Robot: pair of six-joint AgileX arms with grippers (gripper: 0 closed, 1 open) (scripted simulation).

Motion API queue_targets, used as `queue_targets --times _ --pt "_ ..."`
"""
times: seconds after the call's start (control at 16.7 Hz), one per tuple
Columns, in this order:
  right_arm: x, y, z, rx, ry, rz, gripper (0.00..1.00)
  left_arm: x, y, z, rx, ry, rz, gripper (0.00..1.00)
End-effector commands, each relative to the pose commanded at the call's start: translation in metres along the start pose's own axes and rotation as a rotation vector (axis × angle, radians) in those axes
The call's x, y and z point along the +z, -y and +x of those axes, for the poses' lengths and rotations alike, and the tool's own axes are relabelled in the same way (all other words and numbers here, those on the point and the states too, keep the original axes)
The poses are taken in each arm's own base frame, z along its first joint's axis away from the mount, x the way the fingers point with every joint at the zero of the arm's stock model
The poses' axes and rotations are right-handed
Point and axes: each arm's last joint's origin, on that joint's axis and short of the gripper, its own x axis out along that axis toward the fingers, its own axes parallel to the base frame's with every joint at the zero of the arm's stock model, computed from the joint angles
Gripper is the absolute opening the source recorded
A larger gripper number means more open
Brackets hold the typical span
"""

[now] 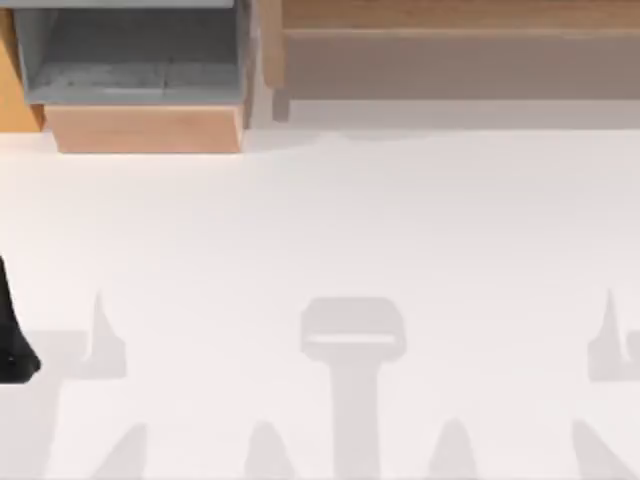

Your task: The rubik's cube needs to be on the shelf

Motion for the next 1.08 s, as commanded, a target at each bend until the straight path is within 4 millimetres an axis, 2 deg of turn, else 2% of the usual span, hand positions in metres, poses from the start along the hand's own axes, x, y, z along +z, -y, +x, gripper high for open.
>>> queue_targets --times 0.3,0.6,0.84,1.08 --pt "0.000 0.000 0.000 0.000 0.000 0.000 1.00 0.003 -0.002 0.002 0.001 -0.016 0.035 1.00" --pt "0.000 0.000 0.000 0.000 0.000 0.000 1.00 0.019 -0.012 0.019 0.006 -0.082 0.208 1.00" --pt "0.000 0.000 0.000 0.000 0.000 0.000 1.00 0.035 -0.029 0.050 -0.003 -0.140 0.405 1.00" --pt "0.000 0.000 0.000 0.000 0.000 0.000 1.00 0.042 -0.060 0.096 -0.025 -0.182 0.626 1.00"
